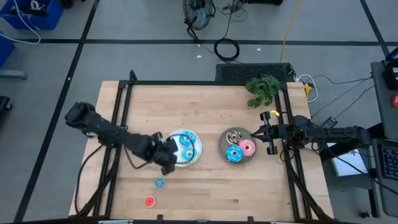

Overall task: Pick & Place donuts
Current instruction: Put the small white donut on the white plate

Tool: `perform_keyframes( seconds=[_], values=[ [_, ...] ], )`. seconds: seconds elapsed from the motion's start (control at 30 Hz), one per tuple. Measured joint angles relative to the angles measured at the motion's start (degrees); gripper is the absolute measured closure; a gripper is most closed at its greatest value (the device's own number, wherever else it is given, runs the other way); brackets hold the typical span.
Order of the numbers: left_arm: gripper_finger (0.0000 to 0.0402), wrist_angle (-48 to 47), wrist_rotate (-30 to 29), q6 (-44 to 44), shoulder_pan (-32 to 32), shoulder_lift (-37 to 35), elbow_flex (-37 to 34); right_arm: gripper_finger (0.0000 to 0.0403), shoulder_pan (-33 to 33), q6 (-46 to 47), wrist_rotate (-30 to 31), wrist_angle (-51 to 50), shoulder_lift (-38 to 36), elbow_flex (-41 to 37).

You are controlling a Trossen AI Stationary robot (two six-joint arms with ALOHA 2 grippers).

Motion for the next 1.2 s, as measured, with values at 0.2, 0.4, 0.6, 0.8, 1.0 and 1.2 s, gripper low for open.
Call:
perform_keyframes(
  seconds=[0.2, 0.4, 0.6, 0.8, 1.0, 1.2],
  values=[
    [0.0395, -3.71, -0.04, 9.32, 6.22, 1.02, 0.00, 0.0403, 0.00, 0.01, 0.00, 0.01, 0.00, 0.00],
    [0.0391, -2.92, 0.06, 19.72, 13.32, 2.47, 0.05, 0.0403, 0.00, 0.01, -0.02, -0.01, 0.20, 0.00],
    [0.0386, 4.98, 7.14, 28.38, 18.11, 3.61, -2.28, 0.0403, 0.00, 0.01, -0.02, -0.81, 0.26, 0.00],
    [0.0394, 7.04, 8.34, 27.01, 21.01, 3.64, -6.95, 0.0403, -0.01, 0.01, -0.01, -2.10, 0.26, 0.00],
    [0.0395, 12.21, 10.02, 27.51, 21.22, 3.59, -8.88, 0.0403, -0.02, 0.01, -0.02, -1.82, 0.26, 0.00],
    [0.0390, 16.76, 10.02, 26.13, 21.26, 3.57, -12.51, 0.0403, -0.01, 0.01, -0.01, -1.70, 0.26, 0.00]
  ],
)
